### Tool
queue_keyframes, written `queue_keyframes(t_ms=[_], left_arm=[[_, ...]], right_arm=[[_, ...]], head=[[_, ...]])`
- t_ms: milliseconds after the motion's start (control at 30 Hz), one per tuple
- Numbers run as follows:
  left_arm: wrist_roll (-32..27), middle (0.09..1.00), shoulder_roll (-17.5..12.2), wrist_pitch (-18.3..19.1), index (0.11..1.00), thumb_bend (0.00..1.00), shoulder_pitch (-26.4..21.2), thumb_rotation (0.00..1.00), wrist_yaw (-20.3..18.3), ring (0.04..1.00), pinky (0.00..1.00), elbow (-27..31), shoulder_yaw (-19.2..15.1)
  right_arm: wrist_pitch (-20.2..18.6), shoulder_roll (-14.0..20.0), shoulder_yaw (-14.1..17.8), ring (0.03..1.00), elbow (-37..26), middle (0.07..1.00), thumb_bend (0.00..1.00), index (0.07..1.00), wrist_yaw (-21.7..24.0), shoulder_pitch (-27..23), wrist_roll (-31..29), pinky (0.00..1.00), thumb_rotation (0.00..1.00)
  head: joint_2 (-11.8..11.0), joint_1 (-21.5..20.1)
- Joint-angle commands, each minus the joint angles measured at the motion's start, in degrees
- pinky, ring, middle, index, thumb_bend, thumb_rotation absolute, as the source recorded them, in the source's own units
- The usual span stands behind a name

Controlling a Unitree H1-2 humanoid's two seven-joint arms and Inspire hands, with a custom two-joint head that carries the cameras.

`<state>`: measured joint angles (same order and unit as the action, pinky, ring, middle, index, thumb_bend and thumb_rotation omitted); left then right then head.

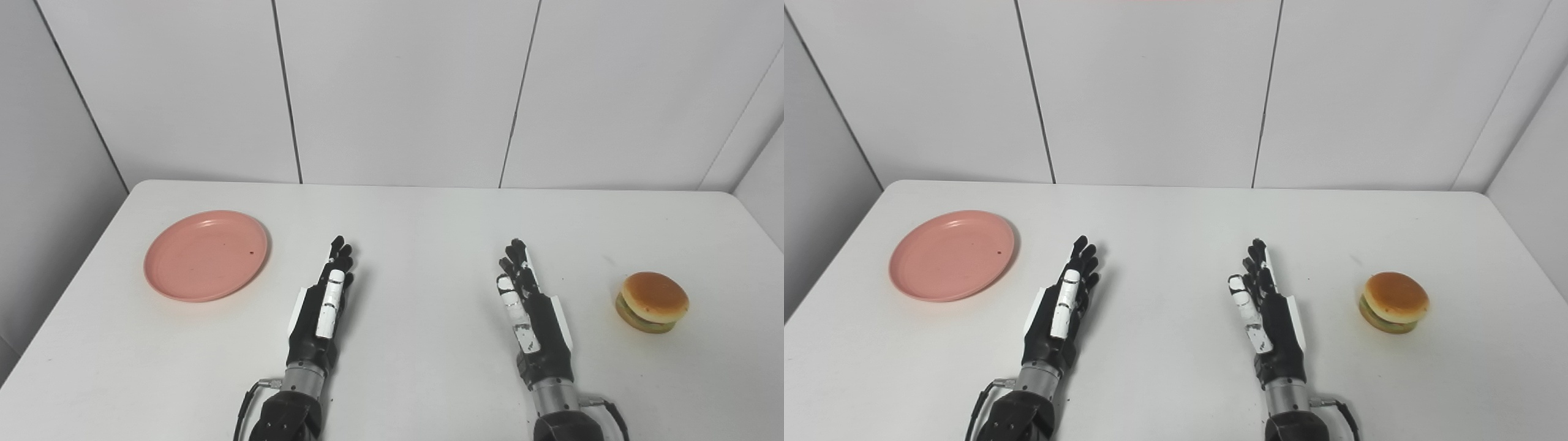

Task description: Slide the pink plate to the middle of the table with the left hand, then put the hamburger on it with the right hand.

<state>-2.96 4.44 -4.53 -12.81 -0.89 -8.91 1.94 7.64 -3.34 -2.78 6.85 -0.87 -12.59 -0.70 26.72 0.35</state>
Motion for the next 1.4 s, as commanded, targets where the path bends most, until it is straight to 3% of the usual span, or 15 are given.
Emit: queue_keyframes(t_ms=[0, 167, 600, 933, 1200, 1367], left_arm=[[-0.14, 1.000, -0.58, -1.55, 1.000, 0.53, 3.32, 1.00, -0.18, 1.000, 1.00, -1.45, -0.47], [-1.49, 1.000, -0.40, 0.21, 1.000, 0.53, 4.98, 1.00, -1.12, 1.000, 1.00, 1.07, -0.24], [-0.65, 1.000, -0.33, -1.57, 1.000, 0.52, 10.65, 1.00, -1.07, 1.000, 1.00, 4.29, 1.15], [-0.76, 1.000, -0.79, -2.88, 1.000, 0.53, 10.55, 1.00, -1.42, 1.000, 1.00, 3.37, 1.00], [-0.67, 1.000, -0.22, -1.84, 1.000, 0.53, 10.44, 1.00, -1.34, 1.000, 1.00, 3.72, 1.17], [0.27, 1.000, 0.94, -2.72, 1.000, 0.52, 10.04, 1.00, -0.74, 1.000, 1.00, 3.12, 1.95]], right_arm=[[3.50, -0.30, -0.24, 0.984, 1.91, 1.000, 0.55, 1.000, 0.36, 1.57, 0.18, 0.99, 0.83], [3.52, -0.55, -1.09, 1.000, 0.68, 1.000, 0.54, 1.000, 1.28, 3.73, -0.49, 1.00, 0.83], [4.12, -0.63, -2.28, 1.000, -1.07, 1.000, 0.54, 1.000, 1.90, 7.26, -0.38, 1.00, 0.80], [4.12, -0.38, -1.54, 1.000, -0.20, 1.000, 0.54, 1.000, 1.78, 6.55, -0.82, 1.00, 0.81], [3.53, 0.55, -0.84, 1.000, 0.28, 1.000, 0.56, 1.000, 1.83, 6.05, -0.71, 1.00, 0.83], [3.52, 2.33, -0.20, 1.000, 0.07, 1.000, 0.54, 1.000, 2.90, 6.28, -1.82, 1.00, 0.85]], head=[[-0.13, 0.13], [-0.24, 0.04], [-0.70, -1.15], [-0.82, -0.74], [-1.49, 2.88], [-2.40, 9.69]])
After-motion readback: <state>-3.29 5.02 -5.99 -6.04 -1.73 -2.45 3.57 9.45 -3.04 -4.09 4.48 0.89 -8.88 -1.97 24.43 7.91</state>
